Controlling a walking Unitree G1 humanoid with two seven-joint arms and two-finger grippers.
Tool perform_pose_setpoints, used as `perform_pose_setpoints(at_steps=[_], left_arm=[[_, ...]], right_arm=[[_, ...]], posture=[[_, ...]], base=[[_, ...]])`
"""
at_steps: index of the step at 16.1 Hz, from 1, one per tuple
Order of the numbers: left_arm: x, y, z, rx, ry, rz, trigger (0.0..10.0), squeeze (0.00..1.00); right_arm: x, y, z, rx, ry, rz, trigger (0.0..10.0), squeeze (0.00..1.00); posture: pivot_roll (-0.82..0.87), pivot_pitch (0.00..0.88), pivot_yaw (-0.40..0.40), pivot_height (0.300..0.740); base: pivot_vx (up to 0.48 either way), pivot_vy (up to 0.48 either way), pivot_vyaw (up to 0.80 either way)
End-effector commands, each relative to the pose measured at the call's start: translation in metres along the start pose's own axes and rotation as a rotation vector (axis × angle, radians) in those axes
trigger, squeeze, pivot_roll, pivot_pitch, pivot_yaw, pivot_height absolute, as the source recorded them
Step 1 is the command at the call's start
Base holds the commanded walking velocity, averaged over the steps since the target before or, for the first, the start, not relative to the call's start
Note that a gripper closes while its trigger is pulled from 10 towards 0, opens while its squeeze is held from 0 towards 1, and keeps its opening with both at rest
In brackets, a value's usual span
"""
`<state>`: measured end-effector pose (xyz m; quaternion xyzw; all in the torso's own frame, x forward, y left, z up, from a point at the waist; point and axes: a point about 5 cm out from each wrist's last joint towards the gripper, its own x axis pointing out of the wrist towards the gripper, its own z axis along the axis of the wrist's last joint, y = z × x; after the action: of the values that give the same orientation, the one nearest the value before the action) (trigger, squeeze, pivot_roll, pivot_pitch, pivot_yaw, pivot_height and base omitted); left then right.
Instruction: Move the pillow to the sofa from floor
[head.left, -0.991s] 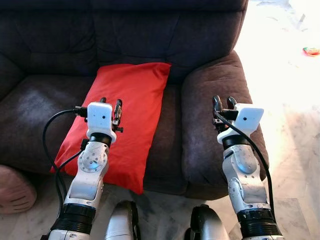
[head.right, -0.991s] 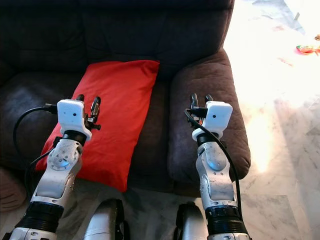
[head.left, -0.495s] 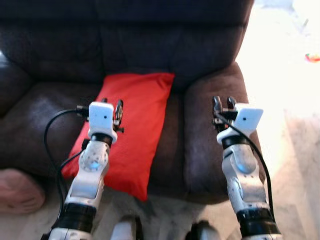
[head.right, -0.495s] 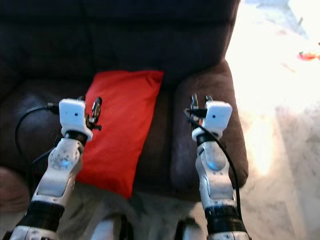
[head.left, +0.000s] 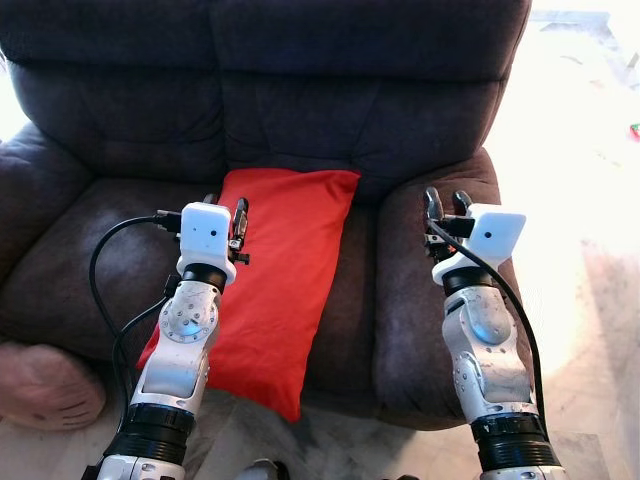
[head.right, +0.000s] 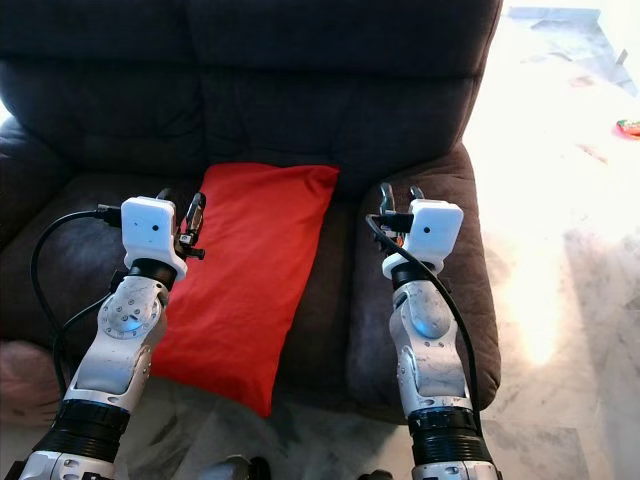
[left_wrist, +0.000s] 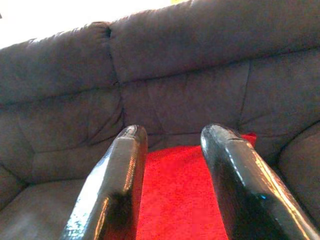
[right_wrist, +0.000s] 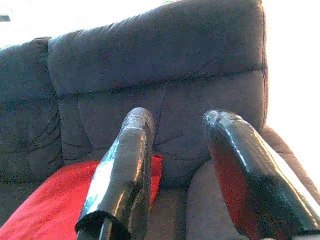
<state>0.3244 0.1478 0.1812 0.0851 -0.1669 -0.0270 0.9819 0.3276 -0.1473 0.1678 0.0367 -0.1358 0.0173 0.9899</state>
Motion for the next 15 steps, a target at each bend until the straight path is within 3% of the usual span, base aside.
perform_pose_setpoints(at_steps=[1,5,15], left_arm=[[-0.0023,-0.0007,-0.0039,-0.005,0.019,-0.011,10.0,0.0],[-0.0027,-0.0019,-0.0063,-0.037,0.039,-0.017,10.0,0.0],[-0.0033,-0.0005,-0.0066,-0.027,0.05,-0.023,10.0,0.0]], right_arm=[[-0.0017,0.0034,-0.0044,0.008,0.019,0.009,10.0,0.0],[-0.0011,0.0024,-0.0055,0.001,0.028,0.005,10.0,0.0],[-0.0002,0.0049,-0.0056,0.015,0.032,-0.005,10.0,0.0]], posture=[[0.05,0.131,0.048,0.74],[0.05,0.133,0.047,0.74],[0.06,0.135,0.052,0.74]], base=[[0.0,0.0,0.0],[0.0,0.0,0.0],[0.0,0.395,-0.07]])
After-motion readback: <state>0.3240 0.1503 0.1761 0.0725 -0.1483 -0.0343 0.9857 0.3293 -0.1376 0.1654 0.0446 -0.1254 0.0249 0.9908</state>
